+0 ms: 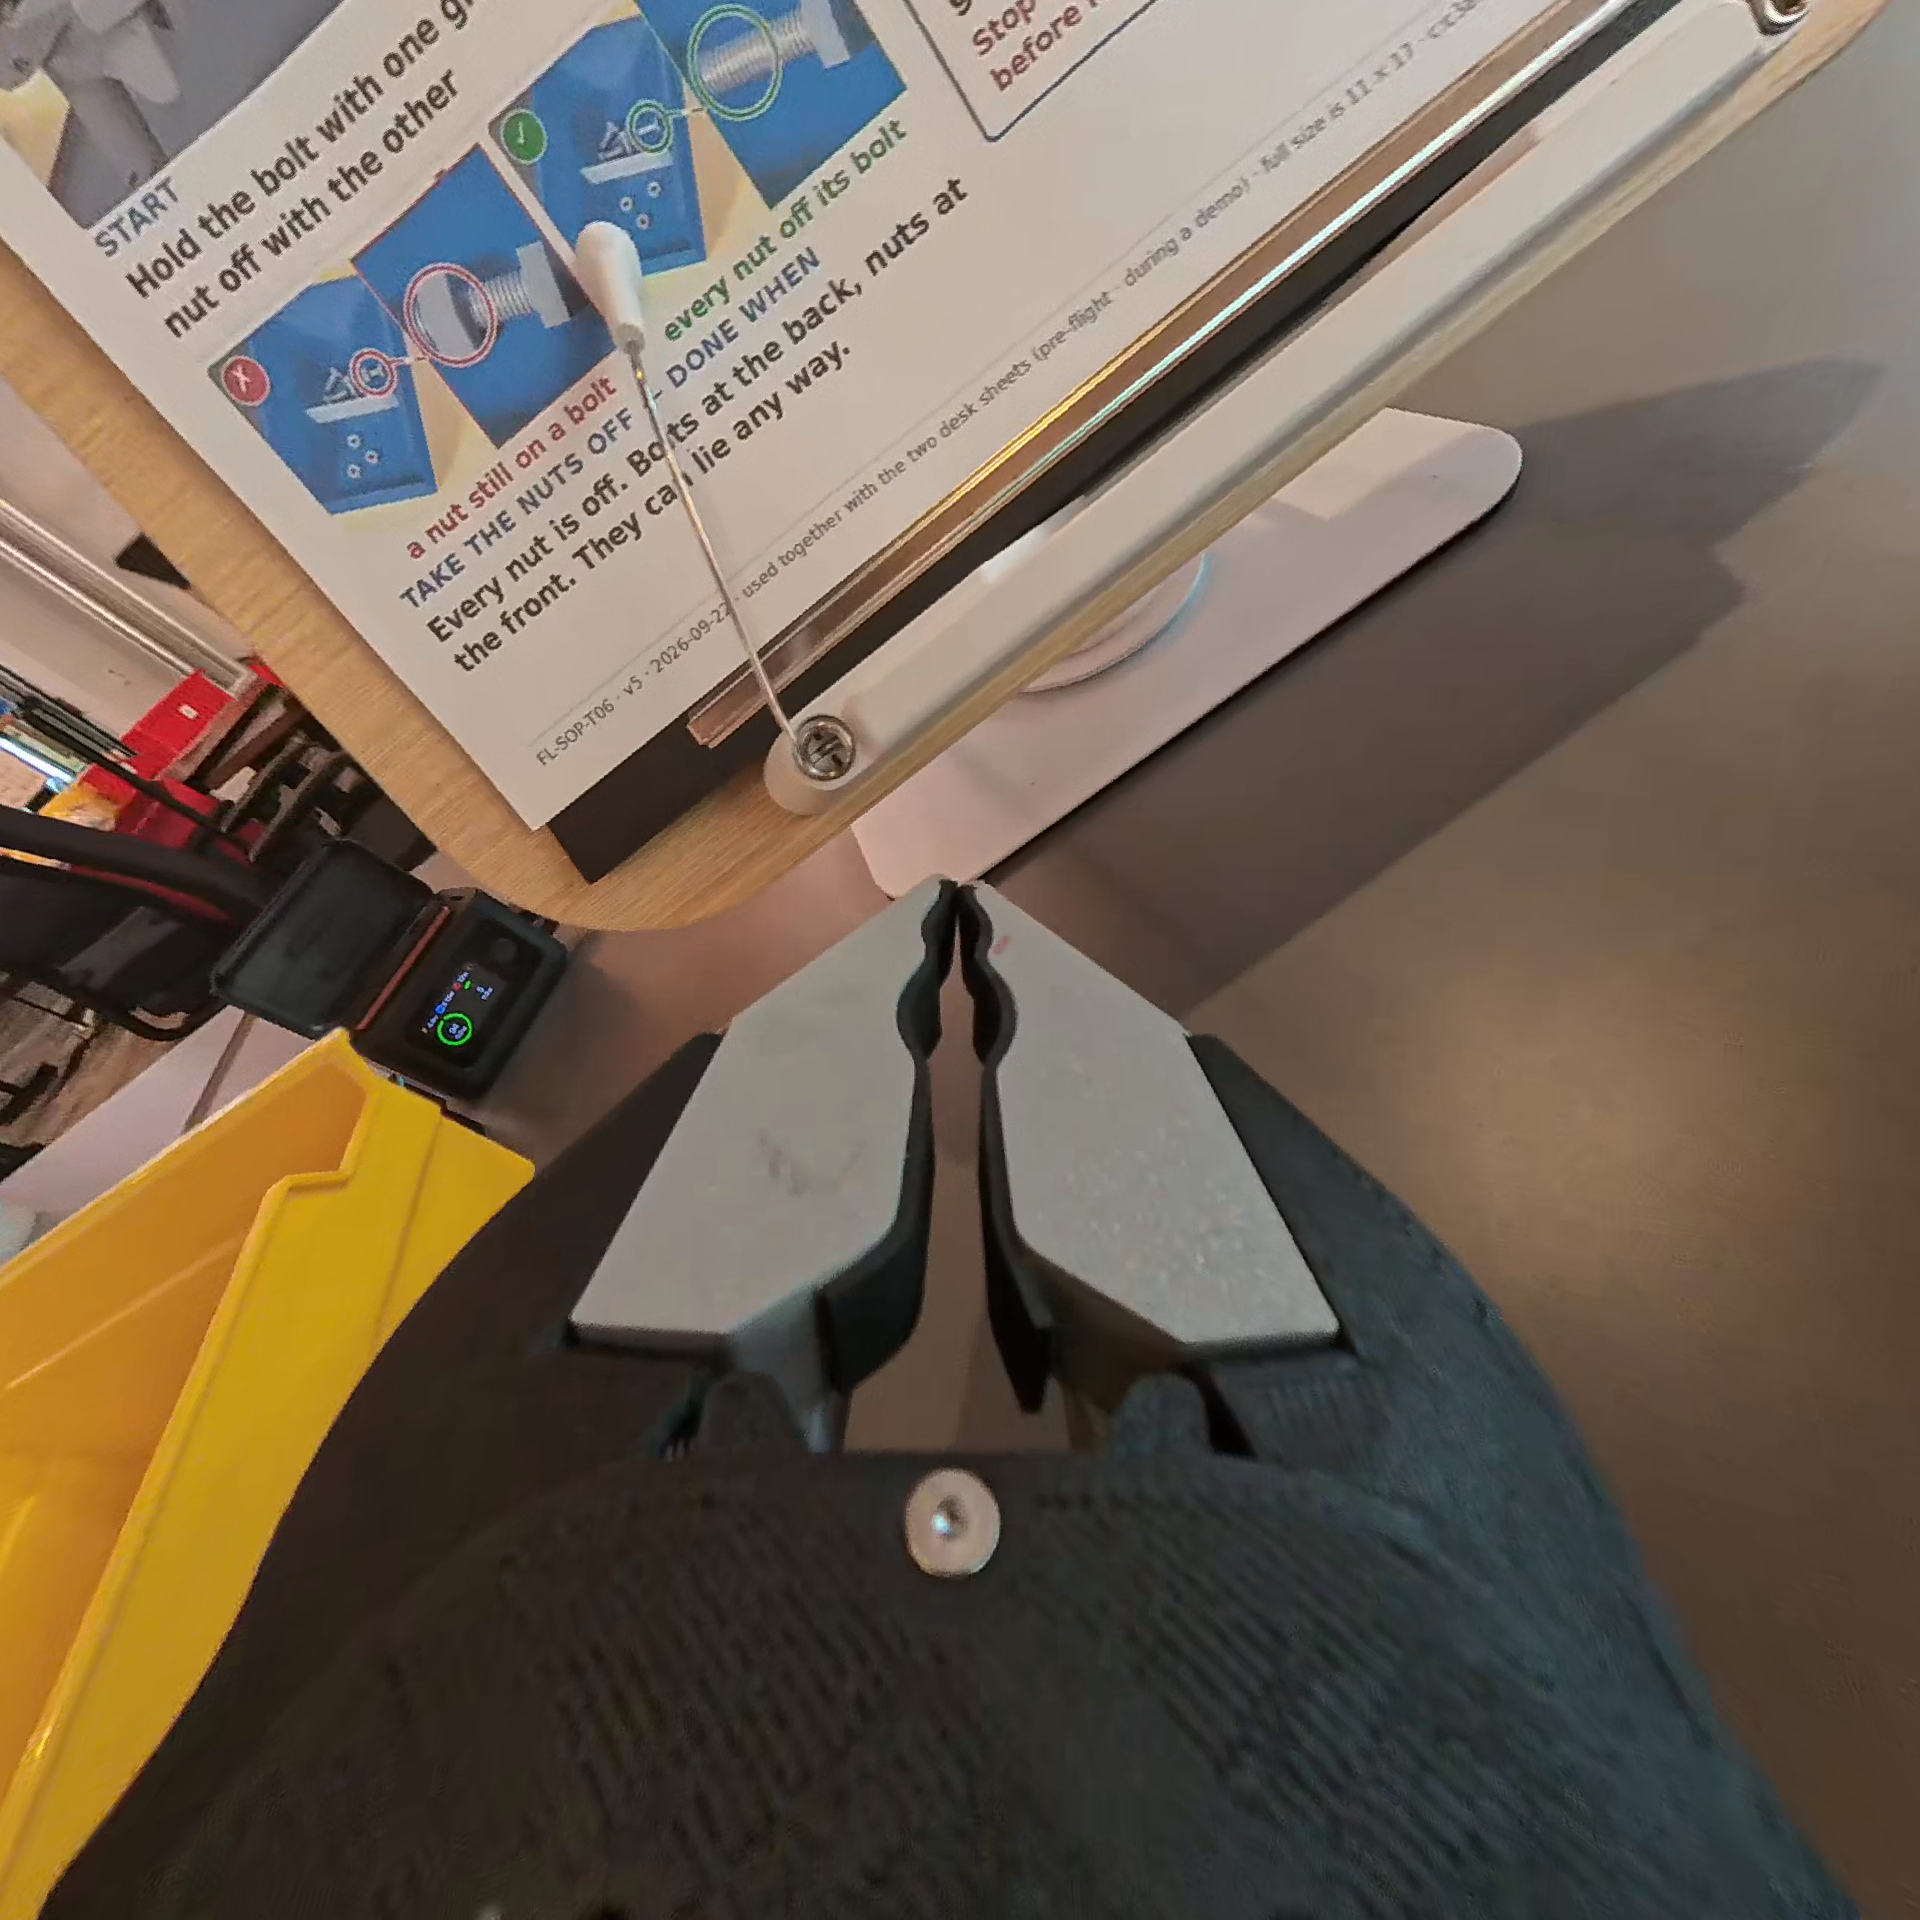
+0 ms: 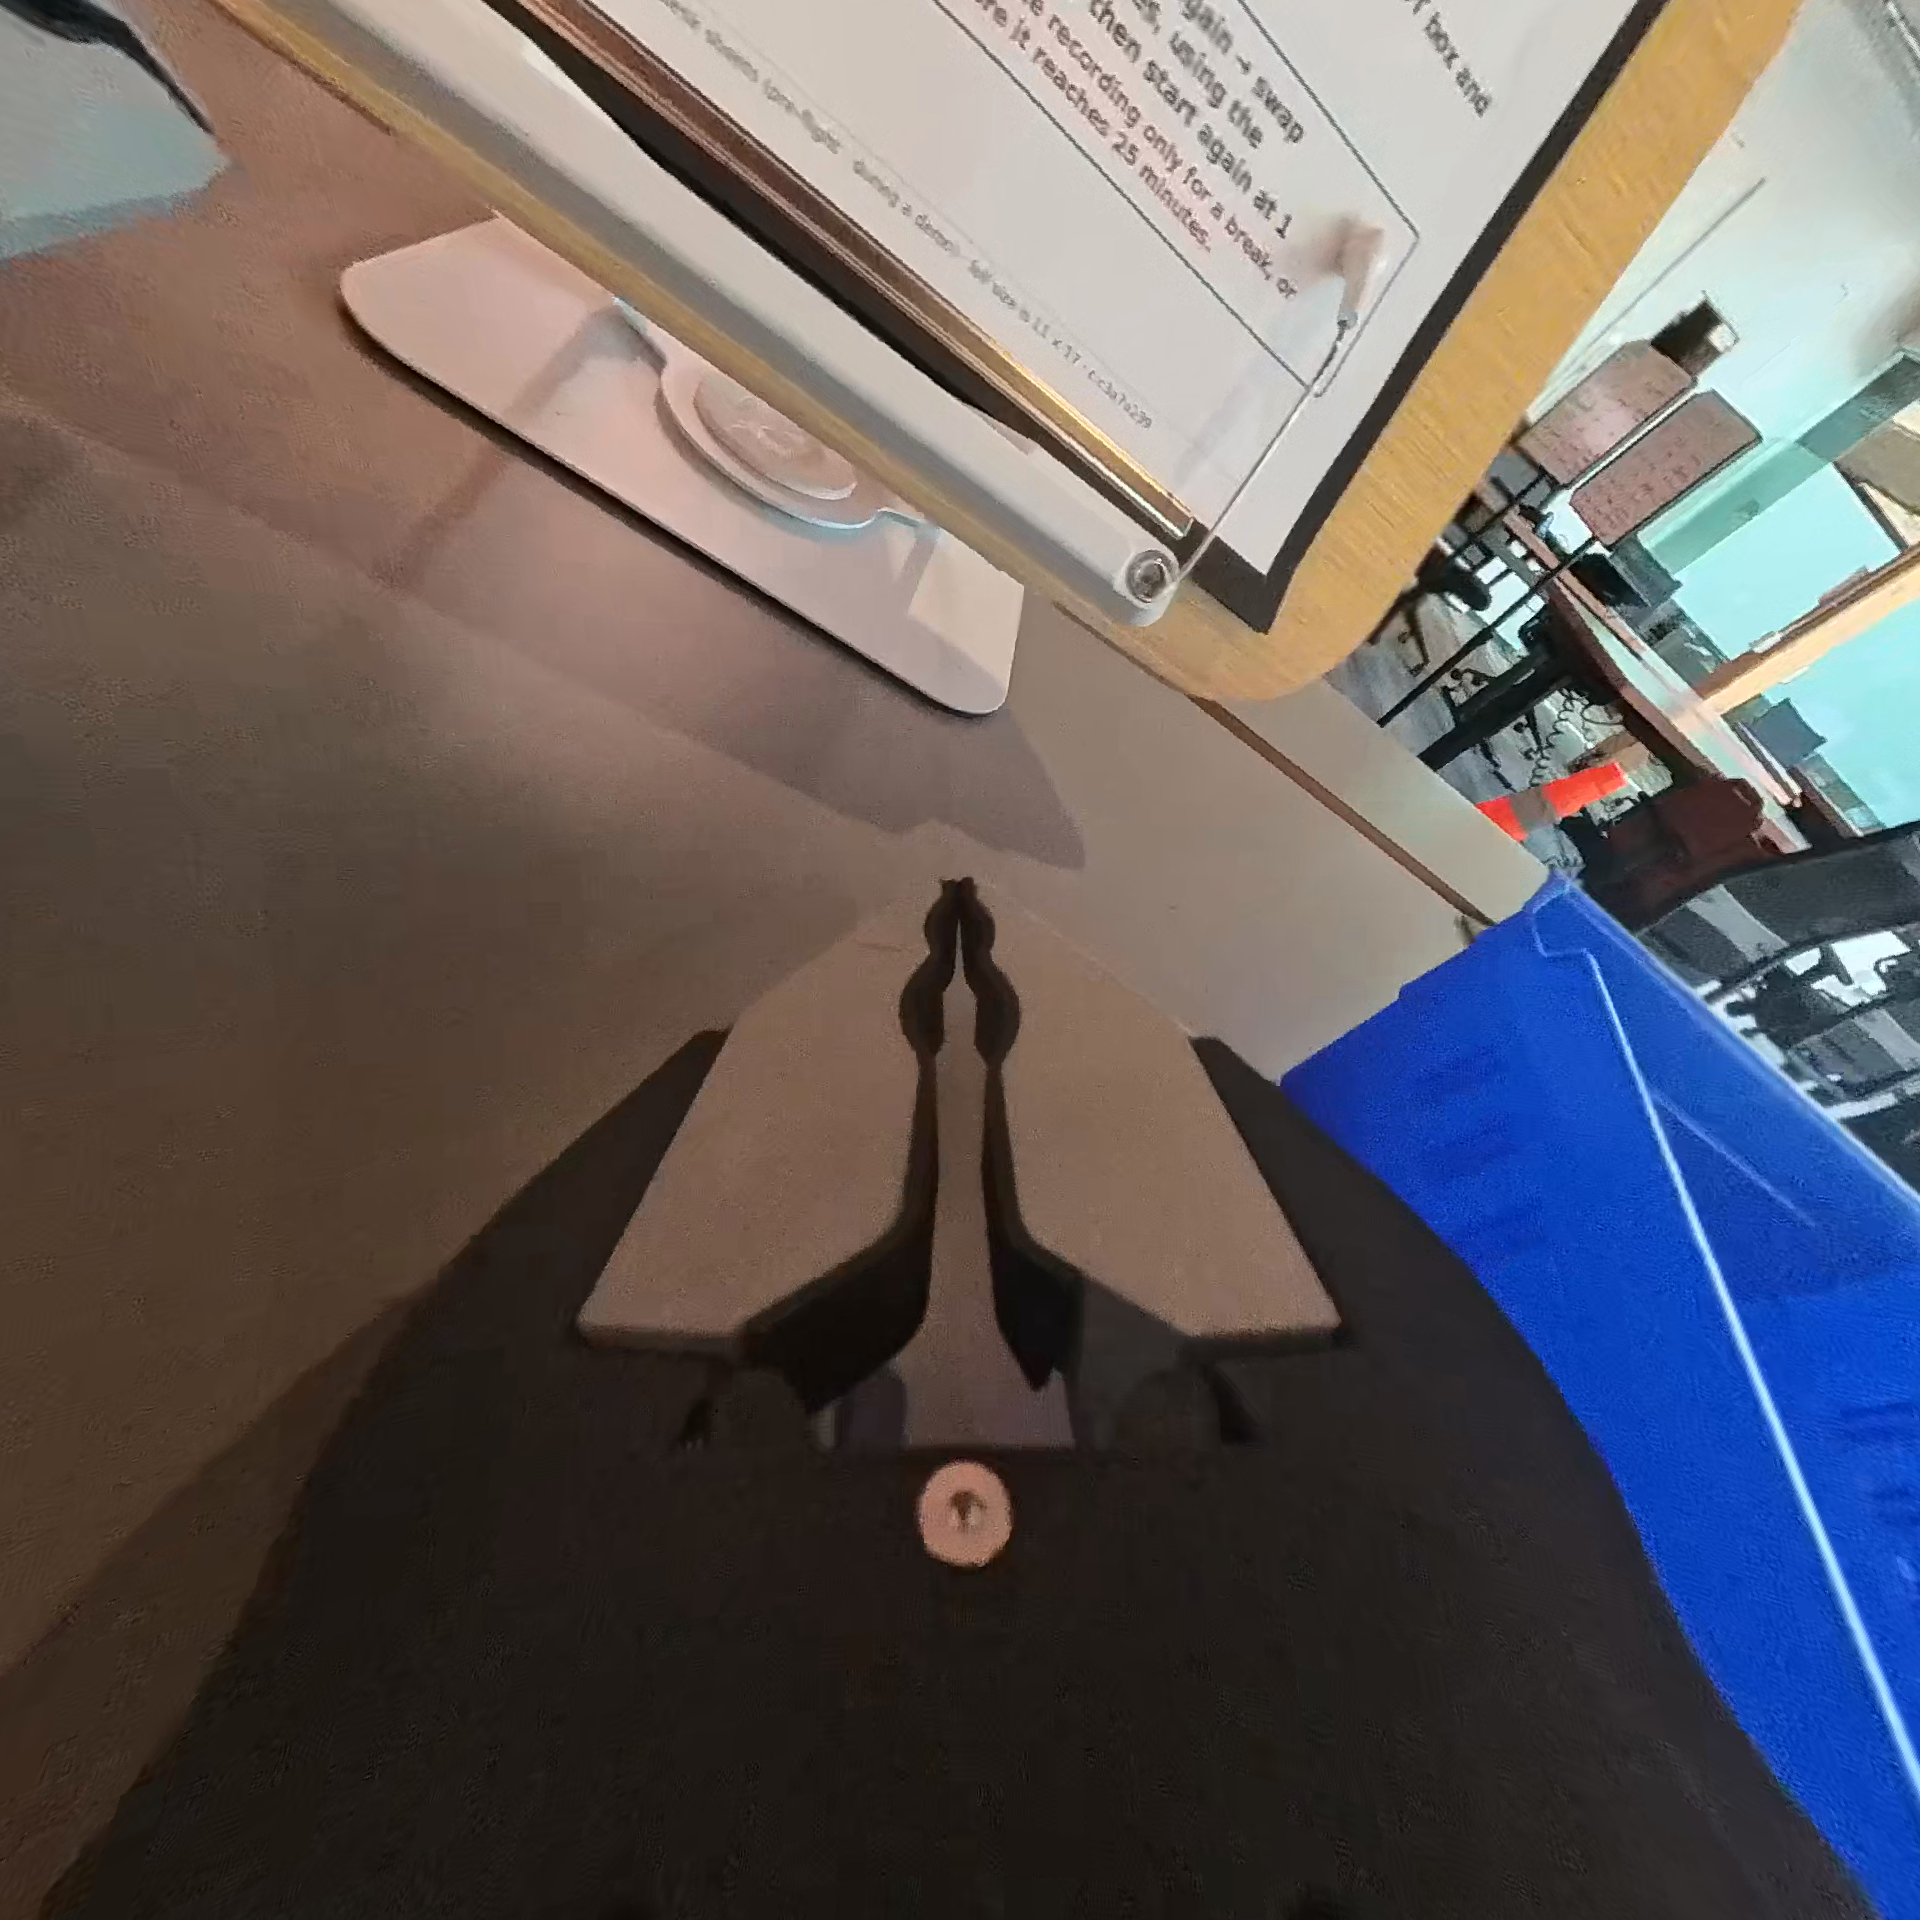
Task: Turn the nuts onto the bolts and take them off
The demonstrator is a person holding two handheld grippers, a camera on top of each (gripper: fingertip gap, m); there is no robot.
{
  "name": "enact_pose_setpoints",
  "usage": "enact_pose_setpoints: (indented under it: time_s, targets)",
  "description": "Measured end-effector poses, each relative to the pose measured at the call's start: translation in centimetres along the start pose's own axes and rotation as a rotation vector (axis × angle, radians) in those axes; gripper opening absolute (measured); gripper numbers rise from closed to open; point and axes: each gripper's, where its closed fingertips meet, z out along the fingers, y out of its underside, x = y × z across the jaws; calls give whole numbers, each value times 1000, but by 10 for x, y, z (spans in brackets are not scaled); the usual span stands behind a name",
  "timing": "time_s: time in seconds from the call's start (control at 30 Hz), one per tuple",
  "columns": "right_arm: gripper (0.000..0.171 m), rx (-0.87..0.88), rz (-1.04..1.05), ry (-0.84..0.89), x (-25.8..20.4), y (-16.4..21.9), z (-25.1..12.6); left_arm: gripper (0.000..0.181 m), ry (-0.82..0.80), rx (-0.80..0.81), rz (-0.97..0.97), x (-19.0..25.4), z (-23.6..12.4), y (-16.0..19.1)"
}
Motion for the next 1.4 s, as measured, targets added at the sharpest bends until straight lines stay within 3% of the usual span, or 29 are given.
enact_pose_setpoints:
  time_s: [0.2,0.77,1.13,1.3,1.4]
  targets:
    - [0,-16,104,-19,9,4,3,0,-1,26,98,11,0,-6]
    - [0,-3,118,-29,11,3,3,0,43,54,127,22,-1,-11]
    - [0,50,166,11,22,-2,-3,0,-44,62,106,8,-2,-11]
    - [40,80,223,-84,16,-5,-5,22,-37,32,-14,-4,-2,-5]
    - [54,120,276,-120,18,-9,-9,31,27,28,-158,-6,-5,-4]
